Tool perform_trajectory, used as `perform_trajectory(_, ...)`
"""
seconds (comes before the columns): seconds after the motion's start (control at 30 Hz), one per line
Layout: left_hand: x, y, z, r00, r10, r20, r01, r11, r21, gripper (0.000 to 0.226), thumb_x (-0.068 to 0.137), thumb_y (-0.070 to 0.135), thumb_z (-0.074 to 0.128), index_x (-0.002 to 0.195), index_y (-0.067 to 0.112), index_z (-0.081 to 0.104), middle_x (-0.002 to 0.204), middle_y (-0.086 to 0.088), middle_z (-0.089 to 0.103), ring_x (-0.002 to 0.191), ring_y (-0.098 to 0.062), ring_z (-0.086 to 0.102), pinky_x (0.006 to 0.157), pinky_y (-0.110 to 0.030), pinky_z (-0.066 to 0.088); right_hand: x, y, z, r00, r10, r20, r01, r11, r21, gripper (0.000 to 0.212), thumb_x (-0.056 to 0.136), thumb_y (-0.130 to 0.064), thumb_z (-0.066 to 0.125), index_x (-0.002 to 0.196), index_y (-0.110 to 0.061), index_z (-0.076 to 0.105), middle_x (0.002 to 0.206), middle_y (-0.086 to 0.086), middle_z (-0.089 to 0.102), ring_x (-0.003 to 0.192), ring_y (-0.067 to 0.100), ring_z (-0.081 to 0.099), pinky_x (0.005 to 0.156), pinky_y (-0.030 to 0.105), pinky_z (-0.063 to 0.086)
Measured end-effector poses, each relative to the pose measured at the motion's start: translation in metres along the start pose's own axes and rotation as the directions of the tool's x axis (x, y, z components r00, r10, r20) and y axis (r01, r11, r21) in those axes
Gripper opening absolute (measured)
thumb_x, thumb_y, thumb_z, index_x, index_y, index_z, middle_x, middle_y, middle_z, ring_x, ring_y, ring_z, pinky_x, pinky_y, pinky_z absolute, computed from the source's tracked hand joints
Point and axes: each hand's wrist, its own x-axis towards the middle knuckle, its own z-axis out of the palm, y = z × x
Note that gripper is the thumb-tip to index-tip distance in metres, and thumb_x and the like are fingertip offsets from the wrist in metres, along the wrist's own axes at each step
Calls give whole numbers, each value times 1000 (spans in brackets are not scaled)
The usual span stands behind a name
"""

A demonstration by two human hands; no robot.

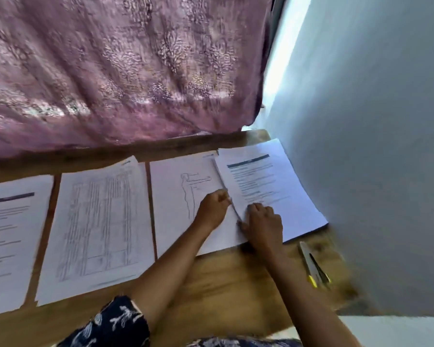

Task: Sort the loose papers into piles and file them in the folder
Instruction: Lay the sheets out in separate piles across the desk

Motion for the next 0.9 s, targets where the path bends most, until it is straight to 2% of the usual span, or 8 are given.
perform_trajectory(0.1, 9, 12, 17, 998, -48, -38, 45, 997, -65, 41, 99, 22, 51, 138, 10, 50, 142, -7, 51, 131, -23, 47, 111, -35, 36, 3, 8, -8, 999, -5, -50, 8, 999, 50, 29, 95, -30, 47, 96, -9, 66, 99, 10, 68, 90, 29, 63, 65, 29, 36)
perform_trajectory(0.23, 14, 18, 25, 995, -58, -86, 42, 982, -185, 36, 99, 25, 51, 134, 15, 55, 138, -6, 55, 125, -20, 52, 108, -38, 41, 15, 17, -24, 999, -43, -6, 43, 998, 41, 28, 96, -18, 42, 91, -8, 67, 94, 11, 69, 86, 30, 64, 62, 27, 30)
perform_trajectory(0.4, 12, 16, 22, 993, -98, -59, 73, 940, -334, 29, 100, 30, 51, 128, 24, 55, 131, -4, 58, 115, -17, 58, 79, -19, 48, 21, 22, -36, 999, 18, -27, -12, 974, 224, 25, 90, -34, 58, 73, -19, 49, 87, 5, 67, 74, 25, 56, 54, 27, 28)
perform_trajectory(0.47, 11, 18, 20, 993, -94, -66, 65, 931, -359, 33, 98, 33, 52, 131, 24, 53, 131, -3, 57, 116, -18, 57, 79, -20, 46, 20, 23, -43, 998, 58, -35, -46, 956, 291, 32, 86, -42, 66, 71, -18, 52, 83, 3, 67, 68, 21, 52, 52, 25, 28)
perform_trajectory(0.63, 9, 22, 5, 982, -179, -58, 131, 873, -471, 40, 92, 30, 63, 129, 17, 53, 121, -3, 64, 98, -20, 68, 77, -28, 57, 17, 7, -53, 994, -73, -78, 95, 937, 335, 27, 89, -41, 64, 94, -15, 70, 96, 1, 71, 83, 21, 66, 64, 21, 41)
perform_trajectory(0.7, 6, 19, -9, 979, -192, -66, 143, 882, -449, 29, 92, 15, 63, 121, 12, 61, 119, -6, 67, 96, -24, 69, 77, -34, 59, 18, -7, -48, 980, -197, 15, 168, 870, 463, 24, 89, -37, 65, 97, -16, 73, 100, 1, 73, 90, 19, 67, 74, 23, 46)
perform_trajectory(0.77, 1, 10, -29, 973, -191, -133, 131, 922, -364, 27, 91, 8, 61, 118, 9, 66, 119, -4, 67, 99, -26, 67, 83, -36, 58, 17, -17, -45, 964, -246, 100, 131, 768, 627, 28, 88, -39, 66, 101, -16, 73, 108, 0, 71, 99, 14, 64, 79, 23, 43)
perform_trajectory(0.9, -22, -15, -95, 959, -205, -193, 109, 902, -419, 28, 90, 9, 64, 117, 16, 66, 117, -5, 69, 100, -23, 67, 91, -41, 54, 31, -31, -36, 981, 48, -186, 97, 712, 696, 51, 85, -37, 68, 128, -15, 55, 137, 5, 52, 125, 21, 46, 98, 28, 35)
